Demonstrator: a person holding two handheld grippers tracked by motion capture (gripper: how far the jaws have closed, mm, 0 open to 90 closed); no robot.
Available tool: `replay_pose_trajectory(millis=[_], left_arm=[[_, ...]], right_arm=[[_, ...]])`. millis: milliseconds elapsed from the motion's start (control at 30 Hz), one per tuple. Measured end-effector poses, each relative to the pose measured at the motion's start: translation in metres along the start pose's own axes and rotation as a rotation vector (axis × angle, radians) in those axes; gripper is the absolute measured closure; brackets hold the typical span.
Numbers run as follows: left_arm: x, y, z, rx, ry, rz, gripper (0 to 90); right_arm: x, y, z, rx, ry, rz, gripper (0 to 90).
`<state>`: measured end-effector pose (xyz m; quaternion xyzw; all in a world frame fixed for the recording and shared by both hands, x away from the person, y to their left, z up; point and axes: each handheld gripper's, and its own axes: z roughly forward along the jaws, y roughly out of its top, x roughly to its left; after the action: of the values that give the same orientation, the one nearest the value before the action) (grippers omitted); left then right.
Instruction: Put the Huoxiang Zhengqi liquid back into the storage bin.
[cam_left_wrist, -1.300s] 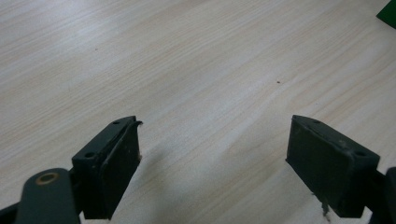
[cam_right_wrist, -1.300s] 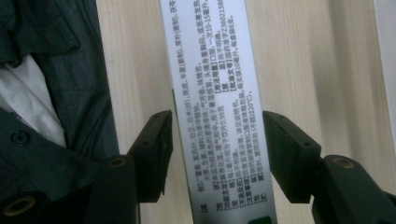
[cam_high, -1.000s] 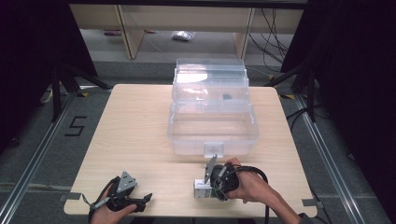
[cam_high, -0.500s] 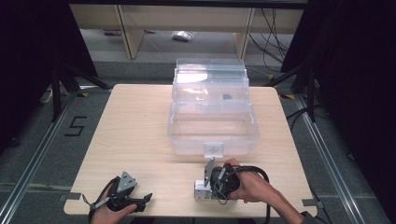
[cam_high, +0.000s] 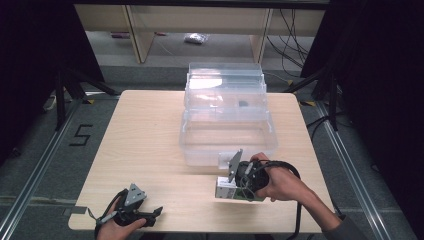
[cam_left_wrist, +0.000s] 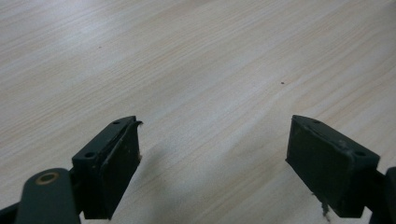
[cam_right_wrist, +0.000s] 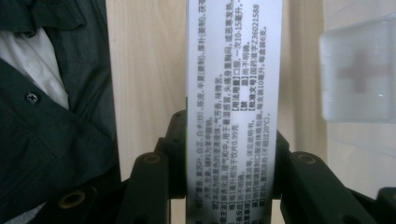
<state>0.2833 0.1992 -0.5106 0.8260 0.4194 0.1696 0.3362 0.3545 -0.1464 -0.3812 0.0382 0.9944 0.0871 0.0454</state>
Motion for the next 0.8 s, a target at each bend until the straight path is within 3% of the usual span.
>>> replay_pose_trajectory(millis=[67,100,133,233,267,300,333,367,433,500,567,633,667,733,800], left_arm=[[0.000,0.000,-0.001,0.002,0.000,0.001,16.7],[0.000,0.000,-0.001,0.002,0.000,0.001,16.7],[0.000,0.000,-0.001,0.006,-0.008,0.006,16.7],[0.000,0.000,0.001,-0.010,0.011,-0.011,16.6],[0.000,0.000,0.001,-0.008,0.007,-0.010,16.6],[0.000,0.000,-0.001,0.009,-0.003,0.007,16.6],[0.001,0.000,-0.001,0.012,-0.011,0.009,16.7],[0.001,0.000,-0.002,0.011,-0.011,0.009,16.7],[-0.001,0.000,0.000,-0.005,-0.006,-0.010,16.7],[0.001,0.000,-0.002,0.010,-0.011,0.010,16.6],[0.001,0.000,-0.001,0.005,-0.002,0.005,16.6],[0.000,0.000,0.001,-0.008,0.006,-0.009,16.6],[0.000,0.000,-0.002,0.010,-0.006,0.010,16.6],[0.001,0.000,-0.002,0.012,-0.011,0.010,16.7],[0.000,0.000,0.000,-0.005,-0.003,-0.005,16.7]], right_arm=[[-0.002,0.000,-0.007,0.004,-0.006,0.054,64.7],[-0.002,0.000,-0.007,0.004,-0.006,0.054,64.7],[-0.006,0.001,-0.008,0.007,-0.012,0.002,64.7],[-0.009,0.000,-0.011,0.010,-0.016,0.026,64.6],[-0.012,0.001,-0.011,-0.007,-0.012,0.008,64.7],[-0.012,0.000,-0.013,0.005,-0.013,0.030,64.7],[-0.014,0.000,-0.014,0.006,-0.015,0.016,64.6],[-0.013,0.001,-0.015,-0.006,-0.012,0.043,64.7],[-0.018,0.001,-0.018,-0.003,-0.016,-0.001,64.7],[-0.016,0.002,-0.023,0.006,-0.015,0.053,64.7],[-0.016,0.002,-0.024,0.005,-0.014,0.053,64.7],[-0.024,0.001,-0.027,-0.010,-0.018,-0.009,64.7],[-0.023,0.002,-0.030,-0.012,-0.012,0.033,64.7],[-0.027,0.001,-0.034,-0.013,-0.015,0.009,64.7],[-0.030,0.001,-0.039,0.000,-0.028,0.041,64.7]])
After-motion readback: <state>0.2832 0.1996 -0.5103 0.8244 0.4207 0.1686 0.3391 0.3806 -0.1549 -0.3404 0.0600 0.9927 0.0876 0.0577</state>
